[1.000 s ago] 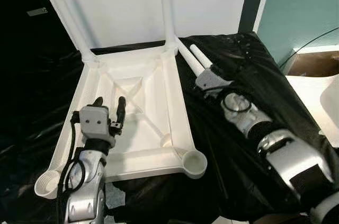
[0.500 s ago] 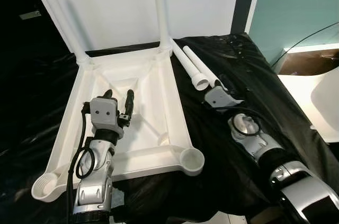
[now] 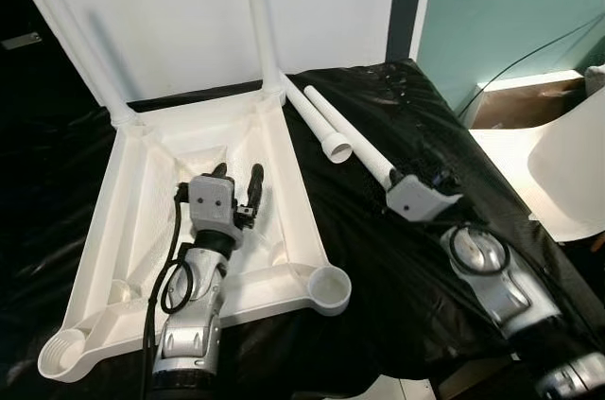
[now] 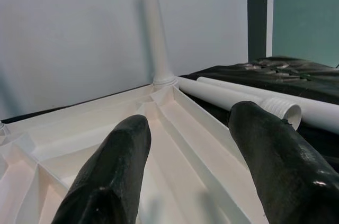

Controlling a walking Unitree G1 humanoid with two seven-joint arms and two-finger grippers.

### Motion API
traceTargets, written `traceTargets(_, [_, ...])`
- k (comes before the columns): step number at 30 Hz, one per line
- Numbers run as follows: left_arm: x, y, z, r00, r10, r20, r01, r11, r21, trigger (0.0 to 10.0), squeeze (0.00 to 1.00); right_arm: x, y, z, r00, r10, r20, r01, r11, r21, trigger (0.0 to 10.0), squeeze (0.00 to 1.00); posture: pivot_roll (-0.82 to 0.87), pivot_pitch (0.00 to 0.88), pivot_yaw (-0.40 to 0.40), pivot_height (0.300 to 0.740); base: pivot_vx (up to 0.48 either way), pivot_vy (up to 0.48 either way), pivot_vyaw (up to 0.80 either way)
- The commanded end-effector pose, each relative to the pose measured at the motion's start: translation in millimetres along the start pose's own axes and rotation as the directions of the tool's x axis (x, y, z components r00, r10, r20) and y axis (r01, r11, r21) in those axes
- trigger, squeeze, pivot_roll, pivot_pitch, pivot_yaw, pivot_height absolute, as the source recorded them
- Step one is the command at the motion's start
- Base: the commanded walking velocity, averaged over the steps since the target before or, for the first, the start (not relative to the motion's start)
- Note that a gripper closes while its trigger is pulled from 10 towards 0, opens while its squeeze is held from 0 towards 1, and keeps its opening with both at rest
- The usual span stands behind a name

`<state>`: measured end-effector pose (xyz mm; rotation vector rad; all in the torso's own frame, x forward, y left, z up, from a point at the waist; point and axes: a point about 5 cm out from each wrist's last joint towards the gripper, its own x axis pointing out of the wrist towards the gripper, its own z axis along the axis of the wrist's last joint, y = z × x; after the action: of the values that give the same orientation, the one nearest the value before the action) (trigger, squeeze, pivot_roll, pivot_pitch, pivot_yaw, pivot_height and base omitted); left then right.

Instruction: Building children table

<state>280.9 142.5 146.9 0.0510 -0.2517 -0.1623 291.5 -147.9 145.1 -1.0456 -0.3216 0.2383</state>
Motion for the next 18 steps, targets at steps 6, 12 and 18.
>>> traceTargets(6, [-3.7, 1.8, -9, 0.999, 0.018, -0.028, -0.018, 1.000, -0.015, 10.0, 0.00, -14.9, -4.4, 1, 0.997, 0.065, -0.032, -0.065, 0.998, -0.014, 10.0, 0.00, -0.13, 0.020, 0.085, 0.740, 0.000, 0.000, 0.00])
traceTargets(12, [-4.5, -1.0, -12, 0.999, 0.019, -0.034, -0.020, 0.999, -0.028, 10.0, 0.00, -22.5, -12.8, -1, 0.989, 0.120, -0.085, -0.123, 0.992, -0.034, 10.0, 1.00, -0.13, 0.016, 0.069, 0.740, 0.000, 0.000, 0.00])
traceTargets(18, [-4.0, -2.9, -14, 0.999, 0.023, -0.035, -0.024, 0.999, -0.035, 10.0, 0.00, -25.5, -9.2, -8, 0.972, 0.198, -0.124, -0.206, 0.977, -0.050, 10.0, 0.85, -0.13, 0.014, 0.064, 0.740, 0.000, 0.000, 0.00])
